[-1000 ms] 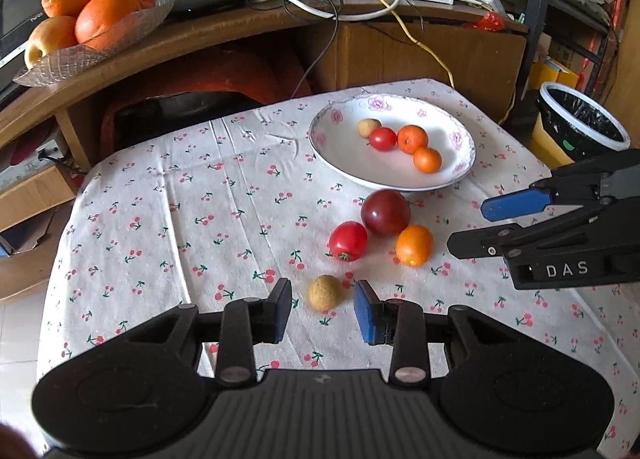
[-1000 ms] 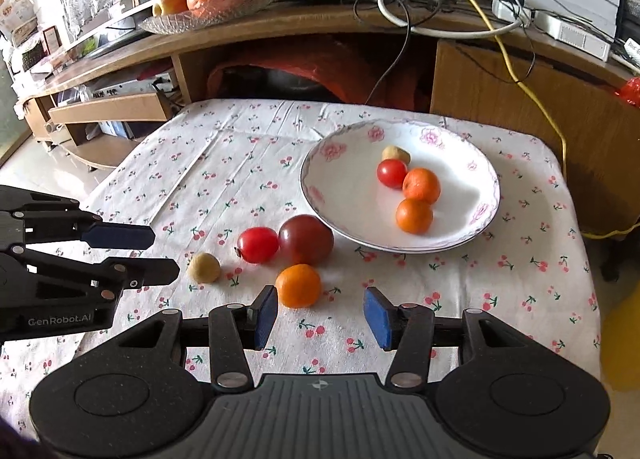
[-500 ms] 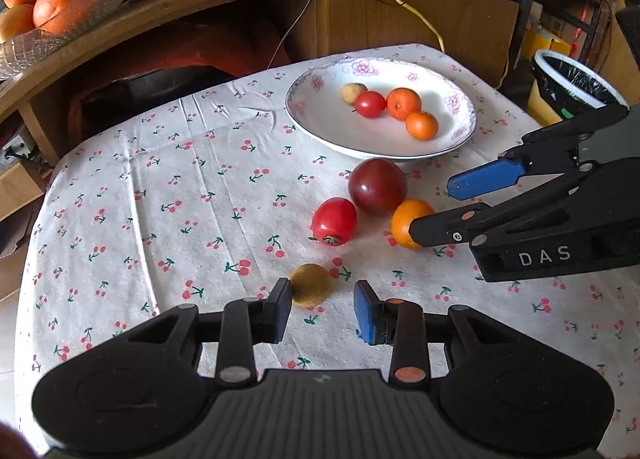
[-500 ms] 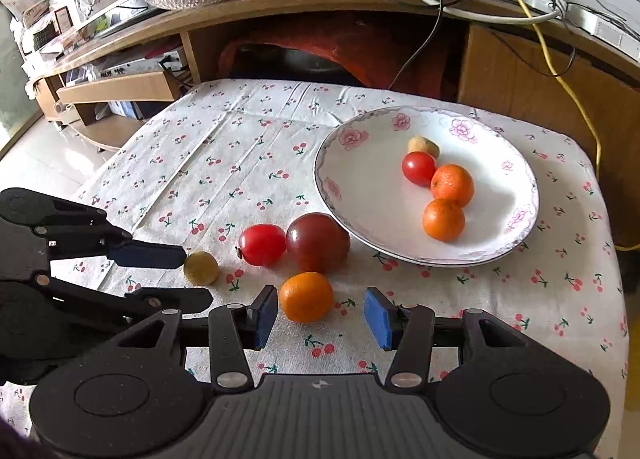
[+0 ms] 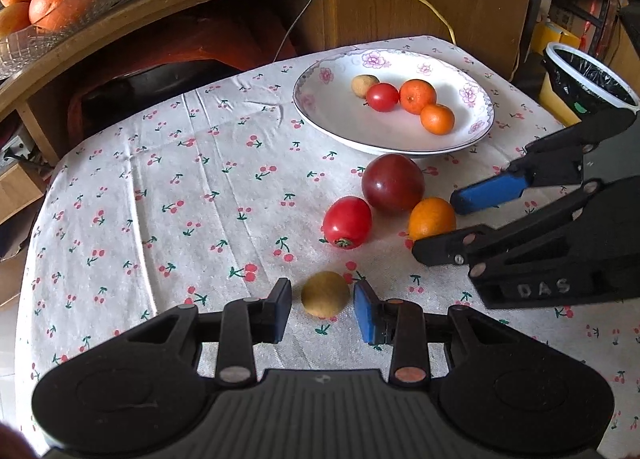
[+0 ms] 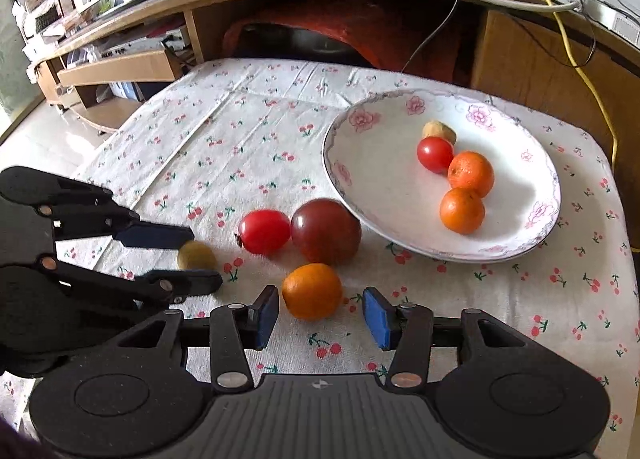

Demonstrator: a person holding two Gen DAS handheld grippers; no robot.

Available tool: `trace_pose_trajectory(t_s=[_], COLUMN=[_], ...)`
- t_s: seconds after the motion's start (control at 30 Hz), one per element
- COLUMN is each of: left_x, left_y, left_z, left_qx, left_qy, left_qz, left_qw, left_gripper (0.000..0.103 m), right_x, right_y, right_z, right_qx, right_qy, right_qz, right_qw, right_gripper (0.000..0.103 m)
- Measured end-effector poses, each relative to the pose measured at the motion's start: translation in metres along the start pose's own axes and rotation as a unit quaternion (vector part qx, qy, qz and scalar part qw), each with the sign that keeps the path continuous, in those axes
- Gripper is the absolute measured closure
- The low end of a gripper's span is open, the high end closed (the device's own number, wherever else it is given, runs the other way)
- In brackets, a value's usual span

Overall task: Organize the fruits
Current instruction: 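Move the right tool toward another orange while the left tool approaches a small potato, then close the right tool on the orange while the left tool closes on the potato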

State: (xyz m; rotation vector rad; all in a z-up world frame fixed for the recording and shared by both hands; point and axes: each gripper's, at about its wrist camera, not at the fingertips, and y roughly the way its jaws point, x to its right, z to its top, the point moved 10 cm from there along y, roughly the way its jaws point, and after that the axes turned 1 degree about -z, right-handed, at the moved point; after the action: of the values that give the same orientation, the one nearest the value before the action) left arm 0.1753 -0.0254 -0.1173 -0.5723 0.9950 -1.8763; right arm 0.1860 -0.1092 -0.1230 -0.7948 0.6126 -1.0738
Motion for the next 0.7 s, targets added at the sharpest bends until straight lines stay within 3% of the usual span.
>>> trace_pose_trajectory(t_s=[0.23, 0.7], left_x=[0.006, 0.019], left_y=[0.002, -0.002], left_z=[0.003, 0.001], left_qx=[0.002, 0.000], left_qy=[0.006, 0.024], left_qz=[0.005, -0.004], left_qw=[1.0000, 0.9997], left_gripper=[0.062, 0.069], right_x=[-0.002, -0.003], right_y=[0.000, -0.007], right_z=[-0.001, -0.004], right_qx=[-0.002, -0.003], right_qy=[-0.006, -0.021], right_qz=[0.001, -0.011], right_qw=[1.000, 1.000], right_gripper=[0.076, 0.076])
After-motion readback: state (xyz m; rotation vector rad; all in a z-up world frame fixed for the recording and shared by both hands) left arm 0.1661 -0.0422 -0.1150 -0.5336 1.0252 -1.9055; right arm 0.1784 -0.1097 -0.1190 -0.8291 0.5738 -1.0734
